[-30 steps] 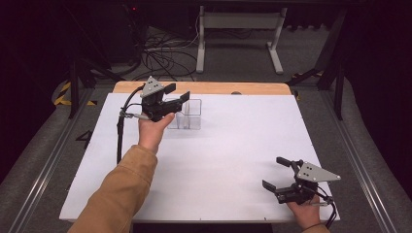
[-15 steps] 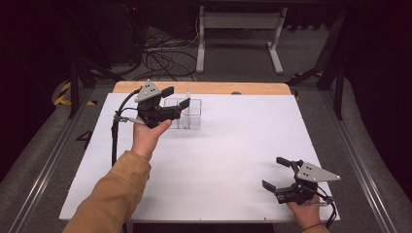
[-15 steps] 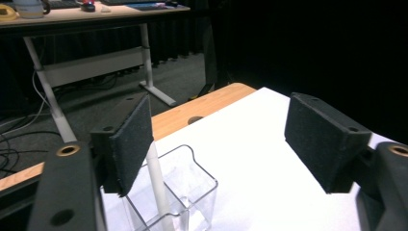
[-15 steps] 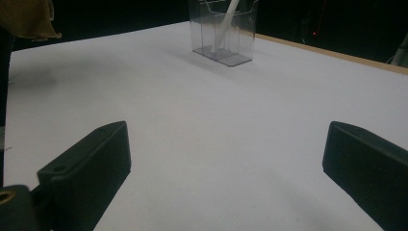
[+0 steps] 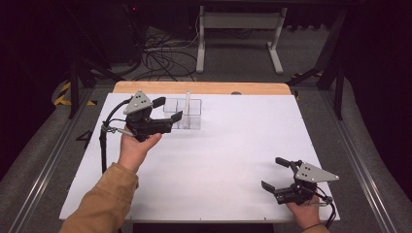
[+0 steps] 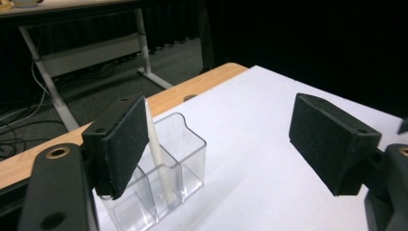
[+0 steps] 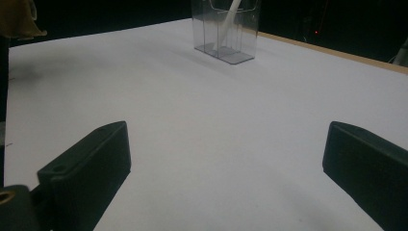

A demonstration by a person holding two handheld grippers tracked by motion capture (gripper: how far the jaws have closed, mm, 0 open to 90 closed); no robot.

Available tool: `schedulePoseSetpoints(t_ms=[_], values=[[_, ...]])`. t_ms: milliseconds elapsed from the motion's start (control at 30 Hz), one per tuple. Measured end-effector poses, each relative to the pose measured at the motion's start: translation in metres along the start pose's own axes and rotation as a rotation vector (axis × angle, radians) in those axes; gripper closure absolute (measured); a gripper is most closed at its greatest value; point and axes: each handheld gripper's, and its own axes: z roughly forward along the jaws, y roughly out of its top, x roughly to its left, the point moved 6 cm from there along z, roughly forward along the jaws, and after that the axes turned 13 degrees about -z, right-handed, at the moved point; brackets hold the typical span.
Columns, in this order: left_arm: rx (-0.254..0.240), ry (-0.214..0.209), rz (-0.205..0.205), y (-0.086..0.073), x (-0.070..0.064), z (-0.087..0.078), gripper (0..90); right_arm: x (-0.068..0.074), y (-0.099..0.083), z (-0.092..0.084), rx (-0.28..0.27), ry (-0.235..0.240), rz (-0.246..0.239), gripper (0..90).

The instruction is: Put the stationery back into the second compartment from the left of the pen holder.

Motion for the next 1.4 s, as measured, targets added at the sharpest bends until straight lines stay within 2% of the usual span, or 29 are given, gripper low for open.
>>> schedulePoseSetpoints(t_ms=[333,500,567,700,767,900,1000,1200,1400], values=[[0.023,-0.032,0.051,-0.022,-0.008,-0.026,20.8,0.001,0.001,0.0,0.003,0.012,0.0,3.3],[0.053,-0.073,0.009,-0.038,-0.006,-0.035,20.8,0.001,0.001,0.0,0.001,0.021,0.001,3.3],[0.058,-0.07,0.017,-0.043,-0.004,-0.039,20.3,0.002,0.001,0.0,0.002,0.022,0.002,3.3],[0.076,-0.037,0.068,-0.055,-0.001,-0.047,19.6,0.002,0.001,0.0,0.002,0.027,0.002,3.4],[0.081,-0.032,0.065,-0.062,0.002,-0.051,19.4,0.002,0.001,0.0,0.005,0.027,0.004,3.3],[0.075,-0.038,0.024,-0.076,0.009,-0.058,19.1,0.002,0.0,0.0,0.005,0.027,0.011,3.0],[0.085,-0.058,-0.012,-0.088,0.013,-0.06,19.1,0.002,0.0,0.0,0.006,0.028,0.01,3.0],[0.099,-0.065,-0.028,-0.111,0.02,-0.066,18.9,0.003,0.001,0.001,0.004,0.03,0.008,3.0],[0.101,-0.069,-0.082,-0.128,0.026,-0.068,18.9,0.003,0.001,0.001,0.005,0.032,0.009,2.9]])
